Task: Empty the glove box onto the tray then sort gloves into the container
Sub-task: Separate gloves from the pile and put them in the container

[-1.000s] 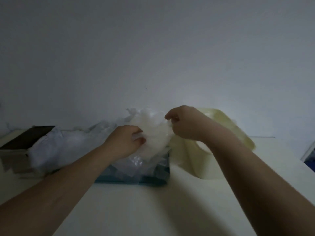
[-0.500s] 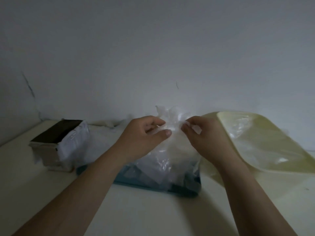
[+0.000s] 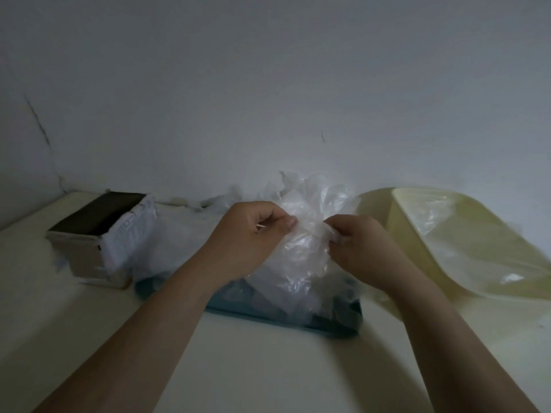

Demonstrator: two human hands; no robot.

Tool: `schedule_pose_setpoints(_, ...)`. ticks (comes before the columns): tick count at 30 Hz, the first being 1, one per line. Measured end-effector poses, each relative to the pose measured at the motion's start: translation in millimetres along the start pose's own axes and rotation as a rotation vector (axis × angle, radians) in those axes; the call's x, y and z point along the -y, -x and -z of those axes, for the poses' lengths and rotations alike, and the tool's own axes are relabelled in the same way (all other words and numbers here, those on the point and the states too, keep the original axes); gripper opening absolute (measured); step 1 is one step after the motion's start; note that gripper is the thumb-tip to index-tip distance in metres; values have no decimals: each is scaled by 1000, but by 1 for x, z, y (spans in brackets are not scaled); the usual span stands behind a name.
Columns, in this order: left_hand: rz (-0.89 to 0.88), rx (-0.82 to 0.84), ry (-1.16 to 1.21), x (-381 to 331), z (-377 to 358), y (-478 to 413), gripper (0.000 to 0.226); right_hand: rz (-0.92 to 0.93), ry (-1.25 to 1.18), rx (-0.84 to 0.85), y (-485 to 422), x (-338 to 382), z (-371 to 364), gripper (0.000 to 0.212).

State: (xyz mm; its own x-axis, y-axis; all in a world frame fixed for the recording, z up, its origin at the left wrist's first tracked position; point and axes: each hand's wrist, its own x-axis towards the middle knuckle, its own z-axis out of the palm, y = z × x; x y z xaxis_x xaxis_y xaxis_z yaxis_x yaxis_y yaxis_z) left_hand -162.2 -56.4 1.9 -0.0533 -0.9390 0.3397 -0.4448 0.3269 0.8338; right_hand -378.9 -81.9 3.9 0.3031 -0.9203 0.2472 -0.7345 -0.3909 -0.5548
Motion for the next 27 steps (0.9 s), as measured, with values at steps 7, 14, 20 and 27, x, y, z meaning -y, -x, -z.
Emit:
schedule_pose_setpoints(7,32,-472,271,-15,25,-6,32,-18,56,-60,-5,-13,-11,36)
schedule_pose_setpoints(14,6,-217,350,-50,43,13,38,-48,-58,437,28,8,63,144)
schedule_pose_setpoints(20,18,-64,122,-54,28,21,43,109,-435,262,46,39,64,137)
schedule_pose_setpoints(27,12,83,370,-45,21,21,43,100,-777,192,23,41,17,16)
